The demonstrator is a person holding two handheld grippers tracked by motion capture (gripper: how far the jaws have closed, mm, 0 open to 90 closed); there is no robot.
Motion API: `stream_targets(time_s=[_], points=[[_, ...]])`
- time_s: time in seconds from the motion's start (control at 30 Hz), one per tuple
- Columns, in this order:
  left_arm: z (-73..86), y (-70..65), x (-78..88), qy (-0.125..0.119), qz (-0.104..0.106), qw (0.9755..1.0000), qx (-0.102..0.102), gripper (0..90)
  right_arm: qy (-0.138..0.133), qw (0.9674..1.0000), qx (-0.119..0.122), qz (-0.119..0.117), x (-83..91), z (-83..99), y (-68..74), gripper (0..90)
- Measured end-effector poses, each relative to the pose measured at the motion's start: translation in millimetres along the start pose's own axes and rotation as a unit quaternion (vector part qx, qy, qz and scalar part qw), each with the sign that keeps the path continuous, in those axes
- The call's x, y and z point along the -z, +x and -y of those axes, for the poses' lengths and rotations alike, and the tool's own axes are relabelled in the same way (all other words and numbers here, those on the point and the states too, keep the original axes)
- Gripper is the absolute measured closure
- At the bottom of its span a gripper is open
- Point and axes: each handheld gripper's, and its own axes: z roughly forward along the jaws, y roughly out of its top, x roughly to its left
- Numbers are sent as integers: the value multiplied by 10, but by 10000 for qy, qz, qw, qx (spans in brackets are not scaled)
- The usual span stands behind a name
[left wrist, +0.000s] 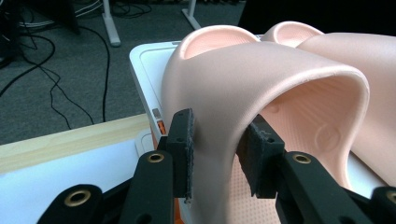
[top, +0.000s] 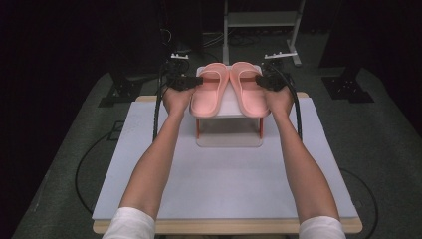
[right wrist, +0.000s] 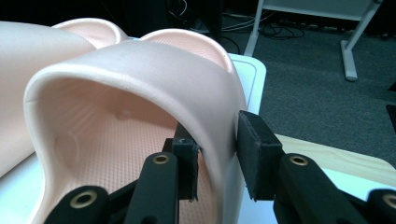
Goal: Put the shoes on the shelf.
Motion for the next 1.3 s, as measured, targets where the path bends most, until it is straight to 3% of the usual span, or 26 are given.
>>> stream_targets(time_s=[1.3], points=[[10,-106,-73,-62,76,9998,-160,676,-48,10000,-73,2,-49,-9,78,677]])
